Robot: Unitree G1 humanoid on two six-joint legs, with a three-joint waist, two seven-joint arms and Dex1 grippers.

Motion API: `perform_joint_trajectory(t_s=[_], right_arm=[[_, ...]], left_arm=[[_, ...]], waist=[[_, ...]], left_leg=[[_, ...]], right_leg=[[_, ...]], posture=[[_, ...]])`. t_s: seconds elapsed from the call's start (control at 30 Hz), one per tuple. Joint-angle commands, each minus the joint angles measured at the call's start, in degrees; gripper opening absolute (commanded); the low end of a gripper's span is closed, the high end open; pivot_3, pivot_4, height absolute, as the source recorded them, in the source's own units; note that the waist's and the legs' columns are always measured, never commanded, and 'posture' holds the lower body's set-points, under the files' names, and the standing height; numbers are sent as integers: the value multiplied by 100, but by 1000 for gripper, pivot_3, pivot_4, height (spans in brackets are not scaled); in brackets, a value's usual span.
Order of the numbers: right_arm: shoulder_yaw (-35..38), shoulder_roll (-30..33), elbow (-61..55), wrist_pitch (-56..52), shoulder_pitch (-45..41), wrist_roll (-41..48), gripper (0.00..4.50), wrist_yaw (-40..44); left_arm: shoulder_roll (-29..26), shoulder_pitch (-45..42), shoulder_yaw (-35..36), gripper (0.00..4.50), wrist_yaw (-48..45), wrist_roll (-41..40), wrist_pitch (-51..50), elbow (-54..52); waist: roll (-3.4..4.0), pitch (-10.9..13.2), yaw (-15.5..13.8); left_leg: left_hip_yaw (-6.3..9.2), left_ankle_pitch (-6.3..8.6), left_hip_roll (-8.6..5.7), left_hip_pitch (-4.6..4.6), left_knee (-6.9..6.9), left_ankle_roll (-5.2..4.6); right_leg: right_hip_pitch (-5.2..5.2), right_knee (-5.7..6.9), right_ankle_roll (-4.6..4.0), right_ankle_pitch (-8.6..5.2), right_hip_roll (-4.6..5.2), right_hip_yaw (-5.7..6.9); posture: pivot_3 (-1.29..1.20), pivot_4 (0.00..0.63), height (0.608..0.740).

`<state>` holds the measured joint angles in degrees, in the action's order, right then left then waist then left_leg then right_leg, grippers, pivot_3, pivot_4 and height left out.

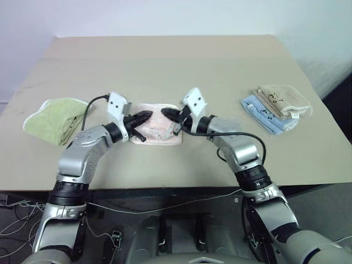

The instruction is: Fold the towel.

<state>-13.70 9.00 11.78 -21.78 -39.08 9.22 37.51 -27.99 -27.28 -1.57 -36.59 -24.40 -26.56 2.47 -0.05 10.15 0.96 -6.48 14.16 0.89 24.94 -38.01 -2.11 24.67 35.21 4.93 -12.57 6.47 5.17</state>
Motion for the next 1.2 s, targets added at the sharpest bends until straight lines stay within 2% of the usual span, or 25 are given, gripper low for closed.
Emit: perform_joint_trajectory(t_s=[0.03, 0.23, 0.4, 0.53, 0.67, 0.83, 0.93, 1.07, 1.2], right_arm=[[-103, -80, 550, 214, 28, -213, 0, -29], [-181, -209, 1662, 698, 57, -587, 0, -213], [-61, -230, 1599, 960, 134, -543, 0, -157], [163, -144, 680, 1099, 226, -186, 0, 127], [319, 86, -489, 798, 304, 127, 0, 350], [491, 474, -1396, 446, 360, 361, 0, 473], [572, 652, -1440, 434, 371, 309, 0, 425], [613, 762, -1407, 433, 411, 301, 0, 387], [584, 795, -1393, 445, 470, 282, 0, 374]], left_arm=[[25, 42, -309, 161, -189, 584, 580, 462], [126, 230, -752, 161, -229, 1387, 1279, 1289], [254, 329, -508, 161, -272, 1261, 1455, 1239], [518, 368, 612, 161, -225, -178, 661, 265], [401, 489, 1584, 161, 106, -1536, -592, -677], [344, 609, 2658, 161, 1097, -3066, -1967, -1182], [418, 624, 3109, 788, 1951, -3644, -2585, -911], [538, 582, 3539, 2142, 2618, -4371, -2997, -543], [622, 564, 3491, 3532, 2939, -4684, -3322, -242]], waist=[[0, 0, -5], [3, -10, 2], [3, -27, 1], [2, -22, 7], [2, -15, 14], [1, -16, -2], [-2, -15, -24], [-13, -8, -20], [-14, -8, -17]], left_leg=[[-1, 0, 0, 1, 0, 0], [0, 0, 1, -6, 0, 0], [3, 22, 3, -44, 3, -31], [5, 21, 3, -33, 4, -29], [9, 1, 2, 0, -1, 1], [14, 1, 1, -3, -2, -1], [17, 1, -2, -5, -5, -2], [17, 1, -3, -5, -7, -2], [17, 0, -2, -5, -7, 0]], right_leg=[[0, 0, 0, 0, 0, 0], [-4, 1, 0, 0, 0, 0], [-34, 0, -1, -1, 6, -2], [-24, 1, -1, 0, 25, -4], [2, 5, 1, 1, 25, -3], [-7, 2, 1, 1, 21, 2], [-12, 3, 2, 1, 11, 6], [-12, 3, 2, 1, 7, 7], [-12, 3, 2, 0, 5, 6]], posture=[[0, 150, 740], [0, 150, 740], [0, 150, 740], [0, 150, 740], [0, 150, 740], [0, 150, 740], [0, 150, 740], [0, 150, 740], [0, 150, 740]])
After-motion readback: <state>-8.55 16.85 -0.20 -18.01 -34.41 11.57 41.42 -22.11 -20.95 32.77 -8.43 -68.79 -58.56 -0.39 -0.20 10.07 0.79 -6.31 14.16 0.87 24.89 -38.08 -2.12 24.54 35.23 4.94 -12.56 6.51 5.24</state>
